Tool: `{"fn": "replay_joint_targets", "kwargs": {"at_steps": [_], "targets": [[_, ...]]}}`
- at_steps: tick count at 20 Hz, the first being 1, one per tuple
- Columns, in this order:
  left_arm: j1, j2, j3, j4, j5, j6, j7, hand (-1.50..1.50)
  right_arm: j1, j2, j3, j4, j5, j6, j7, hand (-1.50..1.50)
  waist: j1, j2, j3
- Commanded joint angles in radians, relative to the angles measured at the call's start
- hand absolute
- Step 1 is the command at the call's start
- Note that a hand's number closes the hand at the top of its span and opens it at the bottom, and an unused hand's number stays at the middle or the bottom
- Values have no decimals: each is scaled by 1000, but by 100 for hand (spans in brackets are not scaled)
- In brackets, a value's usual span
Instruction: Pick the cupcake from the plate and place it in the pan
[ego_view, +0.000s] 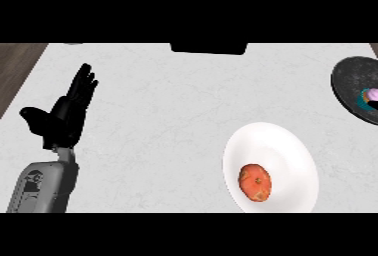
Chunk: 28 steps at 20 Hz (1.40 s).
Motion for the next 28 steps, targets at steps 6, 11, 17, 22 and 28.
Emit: {"fn": "replay_joint_targets", "kwargs": {"at_steps": [6,11,17,22,28], "targets": [[47,32,46,7,19,-13,-34,0,88,16,-190,-25,-232,102,-273,-150,-42,-23,-7],[46,8,21,-43,-2,27,63,0,137,-8,-183,-58,-298,334,-334,-150,-70,-39,-11],[83,32,31,-70,-7,13,58,0,244,94,-139,-255,-358,405,-341,-150,-98,-52,-16],[104,17,44,-45,-5,26,24,0,384,216,-131,-485,-415,443,-289,-150,-110,-54,-17],[78,43,75,-16,26,-9,-9,0,546,324,-72,-884,-428,489,-47,-150,-100,-47,-16]]}}
